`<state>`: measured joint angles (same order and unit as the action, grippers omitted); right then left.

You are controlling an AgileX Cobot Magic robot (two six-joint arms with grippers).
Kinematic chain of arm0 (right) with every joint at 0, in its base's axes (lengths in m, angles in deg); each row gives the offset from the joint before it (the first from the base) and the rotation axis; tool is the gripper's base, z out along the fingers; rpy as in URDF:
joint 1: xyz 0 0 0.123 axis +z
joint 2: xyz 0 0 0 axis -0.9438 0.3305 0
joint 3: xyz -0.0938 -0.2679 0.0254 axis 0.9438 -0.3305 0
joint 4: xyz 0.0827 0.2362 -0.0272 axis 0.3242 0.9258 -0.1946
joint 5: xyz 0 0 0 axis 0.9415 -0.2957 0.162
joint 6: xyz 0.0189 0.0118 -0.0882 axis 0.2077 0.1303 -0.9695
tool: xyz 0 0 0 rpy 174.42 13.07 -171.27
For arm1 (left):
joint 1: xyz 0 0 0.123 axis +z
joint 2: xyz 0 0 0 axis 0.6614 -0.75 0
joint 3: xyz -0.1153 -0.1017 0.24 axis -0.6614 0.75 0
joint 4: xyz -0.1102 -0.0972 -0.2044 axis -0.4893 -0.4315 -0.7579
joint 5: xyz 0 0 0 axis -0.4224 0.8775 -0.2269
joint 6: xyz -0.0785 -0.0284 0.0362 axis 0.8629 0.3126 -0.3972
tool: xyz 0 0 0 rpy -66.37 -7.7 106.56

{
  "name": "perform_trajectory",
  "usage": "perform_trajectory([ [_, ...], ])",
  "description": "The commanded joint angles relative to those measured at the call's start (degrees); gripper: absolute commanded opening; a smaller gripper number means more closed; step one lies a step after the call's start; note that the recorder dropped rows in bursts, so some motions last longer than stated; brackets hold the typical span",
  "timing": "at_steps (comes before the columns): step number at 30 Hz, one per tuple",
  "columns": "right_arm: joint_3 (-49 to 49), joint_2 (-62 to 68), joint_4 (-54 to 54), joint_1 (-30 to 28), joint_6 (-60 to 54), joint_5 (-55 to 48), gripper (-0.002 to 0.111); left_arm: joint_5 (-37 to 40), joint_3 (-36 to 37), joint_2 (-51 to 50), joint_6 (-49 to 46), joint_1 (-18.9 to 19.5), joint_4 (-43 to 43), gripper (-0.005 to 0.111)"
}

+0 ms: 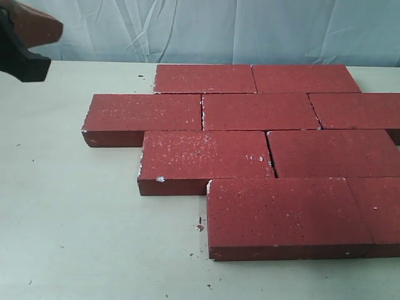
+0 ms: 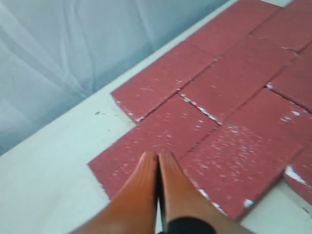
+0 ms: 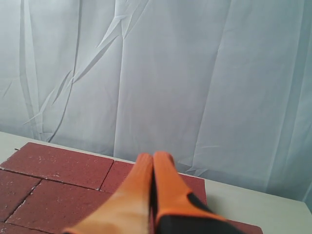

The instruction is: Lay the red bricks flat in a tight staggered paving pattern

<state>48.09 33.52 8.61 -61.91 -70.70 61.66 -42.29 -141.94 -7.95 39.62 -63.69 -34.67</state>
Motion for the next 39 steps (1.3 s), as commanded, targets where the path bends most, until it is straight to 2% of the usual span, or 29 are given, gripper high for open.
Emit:
perform_trajectory([
  [1, -0.21, -0.26, -0.03, -0.1, 0.07, 0.53, -0.001, -7.93, 3.52, 3.47, 20.94, 0.02, 19.95, 0.0],
  [3, -0.21, -0.26, -0.03, -0.1, 0.07, 0.71, -0.001, -9.75, 6.0, 5.38, 24.77, 0.02, 25.35, 0.0],
  [7, -0.21, -0.26, -0.03, -0.1, 0.07, 0.71, -0.001, -15.2, 11.65, 11.27, 24.64, 0.28, 28.0, 0.0],
  [10, -0.21, -0.26, -0.03, -0.1, 0.07, 0.71, -0.001, -17.6, 16.17, 16.11, 24.75, 4.0, 28.61, 0.0],
  [13, -0.21, -0.26, -0.03, -0.1, 0.07, 0.71, -0.001, -18.41, 20.45, 19.91, 24.75, 8.62, 27.78, 0.0],
  [19, -0.21, -0.26, -0.03, -0.1, 0.07, 0.71, -0.001, -19.59, 27.52, 26.23, 25.19, 14.8, 25.7, 0.0],
  [28, -0.21, -0.26, 0.07, -0.1, 0.07, 0.37, -0.001, -22.53, 36.61, 33.36, 27.67, 17.15, 25.43, 0.0],
  [39, -0.21, -0.26, 0.05, -0.1, 0.07, 0.5, -0.001, -22.49, 49.91, 49.66, 27.67, 25.01, 18.16, 0.0],
])
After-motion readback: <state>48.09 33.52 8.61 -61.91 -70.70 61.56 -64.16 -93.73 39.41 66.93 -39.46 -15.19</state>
